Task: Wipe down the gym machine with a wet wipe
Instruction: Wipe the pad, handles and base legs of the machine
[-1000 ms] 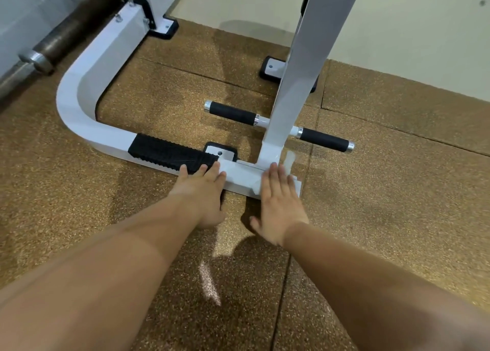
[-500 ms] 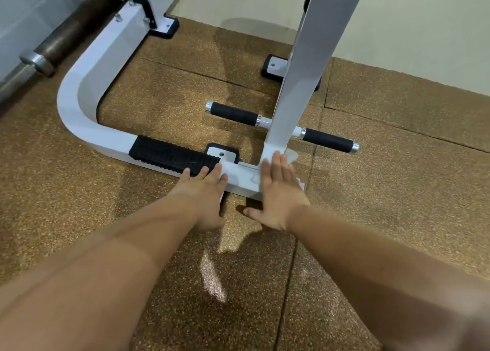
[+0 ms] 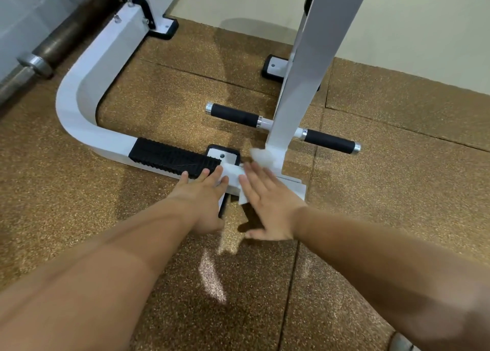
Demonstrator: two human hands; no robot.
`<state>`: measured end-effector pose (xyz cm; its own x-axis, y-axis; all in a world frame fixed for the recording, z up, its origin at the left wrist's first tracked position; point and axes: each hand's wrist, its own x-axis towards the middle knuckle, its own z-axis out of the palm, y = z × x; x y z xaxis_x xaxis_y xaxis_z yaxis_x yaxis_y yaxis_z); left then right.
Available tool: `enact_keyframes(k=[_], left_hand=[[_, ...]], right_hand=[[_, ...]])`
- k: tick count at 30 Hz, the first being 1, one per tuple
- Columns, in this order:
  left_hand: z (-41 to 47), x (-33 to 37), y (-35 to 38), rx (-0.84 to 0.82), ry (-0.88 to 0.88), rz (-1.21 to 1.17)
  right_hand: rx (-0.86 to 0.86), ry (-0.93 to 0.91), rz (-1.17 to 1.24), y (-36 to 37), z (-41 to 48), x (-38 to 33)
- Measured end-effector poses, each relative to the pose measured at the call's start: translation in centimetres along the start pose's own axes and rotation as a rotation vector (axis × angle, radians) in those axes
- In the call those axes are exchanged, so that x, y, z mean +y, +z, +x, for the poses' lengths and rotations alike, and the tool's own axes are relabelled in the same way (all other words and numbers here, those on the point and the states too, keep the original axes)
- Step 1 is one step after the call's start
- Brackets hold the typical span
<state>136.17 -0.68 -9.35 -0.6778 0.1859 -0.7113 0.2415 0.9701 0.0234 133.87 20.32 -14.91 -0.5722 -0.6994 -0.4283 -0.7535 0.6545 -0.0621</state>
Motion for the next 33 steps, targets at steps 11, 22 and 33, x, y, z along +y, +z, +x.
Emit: enact_keyframes(k=[11, 22, 33], left_hand=[[0.0, -0.3, 0.1, -0.012, 0.007, -0.004], [-1.3, -1.5, -0.3, 0.147, 0.032, -0.143], [-2.7, -2.2, 2.1, 0.123, -0.052, -0.016]], right_hand=[[0.042, 0.248, 0.125, -0.6, 0.6, -0.9], [0.06, 0.455, 0.131, 1.3, -2.0, -2.5], [0.066, 0.117, 0.057, -0.7, 2.1, -4.0]])
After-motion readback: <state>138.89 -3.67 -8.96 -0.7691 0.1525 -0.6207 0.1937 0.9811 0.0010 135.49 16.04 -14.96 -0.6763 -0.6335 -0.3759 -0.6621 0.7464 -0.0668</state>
